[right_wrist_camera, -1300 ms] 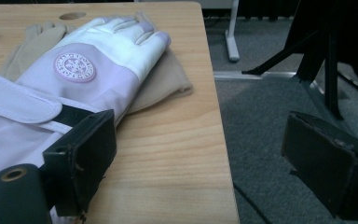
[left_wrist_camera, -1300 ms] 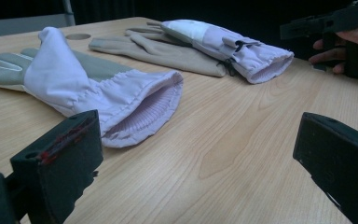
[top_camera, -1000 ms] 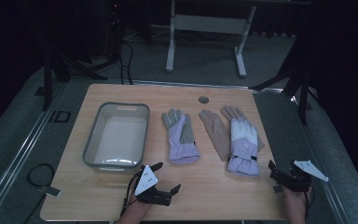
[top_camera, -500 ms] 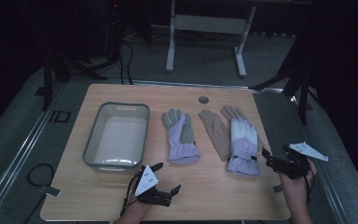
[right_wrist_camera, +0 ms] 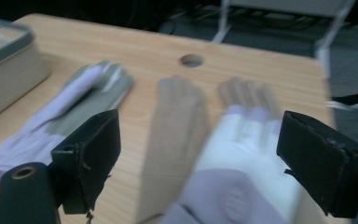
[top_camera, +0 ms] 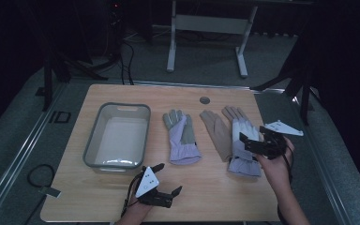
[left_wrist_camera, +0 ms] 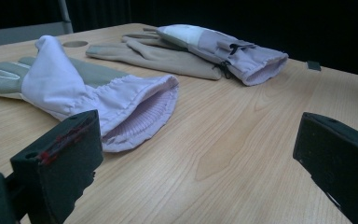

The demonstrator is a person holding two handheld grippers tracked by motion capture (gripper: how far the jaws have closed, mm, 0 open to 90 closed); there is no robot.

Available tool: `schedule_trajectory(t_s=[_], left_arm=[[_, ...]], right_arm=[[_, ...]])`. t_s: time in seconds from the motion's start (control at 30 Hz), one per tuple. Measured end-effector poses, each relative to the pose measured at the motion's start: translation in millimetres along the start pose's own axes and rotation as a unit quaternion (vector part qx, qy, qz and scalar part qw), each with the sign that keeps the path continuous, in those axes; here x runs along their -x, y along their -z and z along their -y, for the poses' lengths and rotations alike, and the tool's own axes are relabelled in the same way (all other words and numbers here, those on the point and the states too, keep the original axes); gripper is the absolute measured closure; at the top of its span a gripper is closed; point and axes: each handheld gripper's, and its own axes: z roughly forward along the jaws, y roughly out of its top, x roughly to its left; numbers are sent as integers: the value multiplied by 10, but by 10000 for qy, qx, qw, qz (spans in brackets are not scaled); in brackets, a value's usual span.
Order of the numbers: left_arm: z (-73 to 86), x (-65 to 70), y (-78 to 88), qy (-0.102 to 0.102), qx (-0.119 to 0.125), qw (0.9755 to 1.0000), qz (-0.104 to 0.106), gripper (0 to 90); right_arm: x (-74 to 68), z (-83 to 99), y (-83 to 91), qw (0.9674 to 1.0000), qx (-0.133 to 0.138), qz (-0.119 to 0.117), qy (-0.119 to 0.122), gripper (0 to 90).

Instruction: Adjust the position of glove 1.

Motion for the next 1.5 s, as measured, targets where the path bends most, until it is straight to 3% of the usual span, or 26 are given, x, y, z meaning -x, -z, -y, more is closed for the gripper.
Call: schedule_trajectory(t_s=[0.3, 0.37, 0.7, 0.9, 1.5], left_arm=[[1, -3, 1, 13, 16, 10000, 21, 15], [1, -6, 1, 26, 12, 10000, 31, 15], [2, -4, 2, 29, 28, 10000, 32, 15], [3, -7, 5, 35, 41, 10000, 35, 15], [5, -14, 9, 30, 53, 9999, 82, 15]], right_arm=[[-313, -150, -430, 9991, -195, -324, 215, 155], [-382, -170, -509, 9986, -134, -419, 287, 178], [-707, -282, -933, 9950, -299, -810, 496, 215], [-858, -250, -1190, 9914, -557, -1045, 560, 226], [-1142, -92, -1799, 9815, -1196, -1260, 807, 338]])
